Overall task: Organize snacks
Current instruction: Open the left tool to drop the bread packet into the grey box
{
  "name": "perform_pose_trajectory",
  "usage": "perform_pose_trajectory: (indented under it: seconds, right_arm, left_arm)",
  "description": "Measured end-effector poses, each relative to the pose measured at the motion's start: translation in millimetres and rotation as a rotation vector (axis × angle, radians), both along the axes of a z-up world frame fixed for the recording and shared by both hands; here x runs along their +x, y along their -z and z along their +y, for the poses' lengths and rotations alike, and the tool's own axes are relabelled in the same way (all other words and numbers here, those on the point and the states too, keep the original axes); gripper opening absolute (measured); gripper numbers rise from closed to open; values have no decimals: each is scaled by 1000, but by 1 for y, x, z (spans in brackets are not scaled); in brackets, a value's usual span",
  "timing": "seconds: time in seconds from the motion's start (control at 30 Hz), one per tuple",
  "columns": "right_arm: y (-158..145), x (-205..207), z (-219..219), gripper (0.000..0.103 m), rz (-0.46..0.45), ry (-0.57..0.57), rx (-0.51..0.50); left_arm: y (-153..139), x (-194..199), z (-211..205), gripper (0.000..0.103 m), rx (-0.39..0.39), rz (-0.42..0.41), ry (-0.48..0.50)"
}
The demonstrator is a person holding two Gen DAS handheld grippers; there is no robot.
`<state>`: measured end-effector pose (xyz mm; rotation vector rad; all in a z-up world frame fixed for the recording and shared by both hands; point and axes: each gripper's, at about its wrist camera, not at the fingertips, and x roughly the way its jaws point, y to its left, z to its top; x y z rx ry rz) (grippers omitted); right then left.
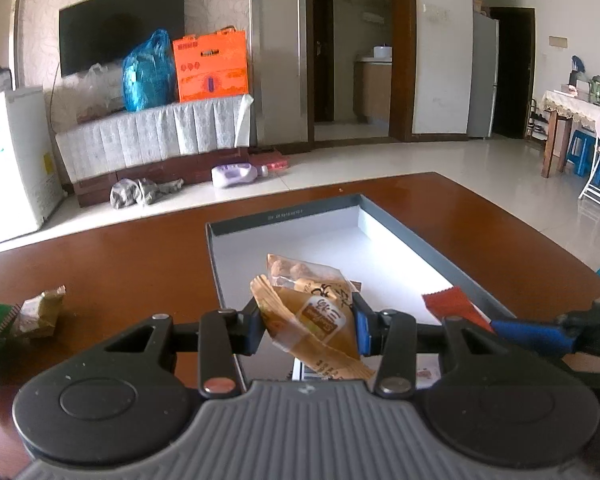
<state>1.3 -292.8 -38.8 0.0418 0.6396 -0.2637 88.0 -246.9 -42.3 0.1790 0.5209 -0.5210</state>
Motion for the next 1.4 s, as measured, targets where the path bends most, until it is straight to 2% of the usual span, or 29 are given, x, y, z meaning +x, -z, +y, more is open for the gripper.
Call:
perform_pose_trajectory:
  seconds: [0.2, 0.43, 0.93, 1.0, 1.03, 1.1, 1.23, 1.33, 1.4]
  right_arm:
    - [0, 1, 1, 23, -4, 0, -4]
    - [0, 1, 1, 23, -1, 7, -4]
    - [-1, -4, 0, 24, -17, -14, -7]
    - [-1, -6, 0, 24, -20, -21, -14]
    - [-1, -6, 0, 24, -21, -23, -16]
    - [-2, -7, 0, 24, -22, -23, -17]
    - [-2, -7, 0, 27, -19, -21, -18]
    - [-3, -7, 3, 35, -18, -26, -23]
    - [-4, -8, 3, 46, -22, -28, -29]
  left_arm:
    - [0, -5, -1, 44, 11, -8, 15]
    - [-4, -11, -2, 56, 17, -40, 22]
    - [-7, -13, 6, 56, 8, -30, 5]
    - [-8, -13, 6, 63, 8, -32, 1]
    - [-8, -14, 6, 70, 9, -39, -5]
    - [-9, -16, 6, 72, 11, -51, -10]
    - [-9, -16, 6, 72, 10, -49, -12]
    - [-8, -15, 5, 73, 6, -43, -12]
    - [-8, -17, 4, 73, 7, -43, -9]
